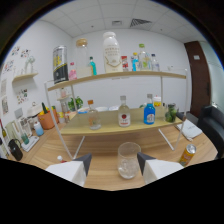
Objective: Make me a cup of Vodka Sunrise.
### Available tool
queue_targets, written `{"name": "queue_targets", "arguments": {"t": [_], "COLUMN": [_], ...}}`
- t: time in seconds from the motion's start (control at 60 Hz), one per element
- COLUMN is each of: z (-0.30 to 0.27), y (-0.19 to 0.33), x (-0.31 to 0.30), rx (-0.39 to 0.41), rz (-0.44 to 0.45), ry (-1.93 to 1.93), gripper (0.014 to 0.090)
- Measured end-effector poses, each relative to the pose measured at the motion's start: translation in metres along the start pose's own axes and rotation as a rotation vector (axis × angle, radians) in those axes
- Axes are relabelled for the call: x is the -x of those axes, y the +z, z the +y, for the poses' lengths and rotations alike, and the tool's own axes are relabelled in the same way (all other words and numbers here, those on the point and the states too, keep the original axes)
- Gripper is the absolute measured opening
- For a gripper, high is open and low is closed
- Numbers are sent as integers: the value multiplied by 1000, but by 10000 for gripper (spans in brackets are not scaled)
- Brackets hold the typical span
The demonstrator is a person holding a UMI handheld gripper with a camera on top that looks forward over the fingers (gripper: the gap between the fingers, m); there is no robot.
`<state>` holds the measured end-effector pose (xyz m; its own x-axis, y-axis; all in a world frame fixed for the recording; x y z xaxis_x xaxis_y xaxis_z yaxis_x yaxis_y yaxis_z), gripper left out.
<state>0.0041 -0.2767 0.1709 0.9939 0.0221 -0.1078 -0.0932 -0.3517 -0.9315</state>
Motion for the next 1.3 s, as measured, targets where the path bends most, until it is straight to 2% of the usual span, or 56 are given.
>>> {"name": "queue_targets", "arguments": {"t": [0.133,0.233,0.333,0.383,0.45,0.6,0.9,1.133,1.3], "z": [-47,-72,-84,-84,-80,-71,-77,-82,-42], "y": [40,73,107,122,139,158,142,76,35], "x": [34,52,62,64,66,66,68,80,85], "rx": [-73,-99,-101,-88,-57,-15,-11,-65,-37], "rz": [-39,-47,-38,-32,-14,3,-6,-49,-63], "ry": [-20,-40,-53,-57,-59,-56,-119,-88,-67], "gripper": [851,850,794,751,650,374,350,351,350]}}
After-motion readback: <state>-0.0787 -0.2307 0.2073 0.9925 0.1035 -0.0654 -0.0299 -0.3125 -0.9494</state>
